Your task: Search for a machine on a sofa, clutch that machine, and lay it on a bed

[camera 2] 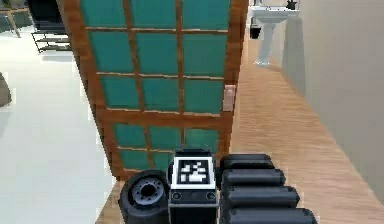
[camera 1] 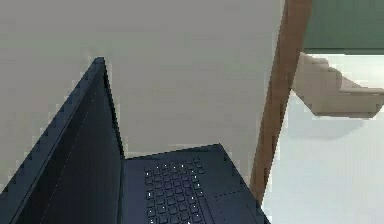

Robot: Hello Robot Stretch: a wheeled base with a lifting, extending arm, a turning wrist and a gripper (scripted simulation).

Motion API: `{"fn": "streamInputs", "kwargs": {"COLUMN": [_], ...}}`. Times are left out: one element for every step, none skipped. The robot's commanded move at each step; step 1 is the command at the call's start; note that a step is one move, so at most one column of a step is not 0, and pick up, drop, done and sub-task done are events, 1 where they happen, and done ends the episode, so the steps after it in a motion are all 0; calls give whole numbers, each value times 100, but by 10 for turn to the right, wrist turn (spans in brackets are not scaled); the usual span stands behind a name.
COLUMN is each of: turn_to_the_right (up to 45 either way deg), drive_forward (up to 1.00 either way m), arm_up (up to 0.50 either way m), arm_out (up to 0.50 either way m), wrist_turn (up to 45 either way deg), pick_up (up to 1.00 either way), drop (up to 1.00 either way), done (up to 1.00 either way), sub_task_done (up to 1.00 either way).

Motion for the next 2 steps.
{"fn": "streamInputs", "kwargs": {"turn_to_the_right": [450,120], "drive_forward": [0,0], "arm_up": [0,0], "arm_out": [0,0], "wrist_turn": [0,0], "pick_up": [0,0], "drop": [0,0], "done": [0,0], "sub_task_done": [0,0]}}
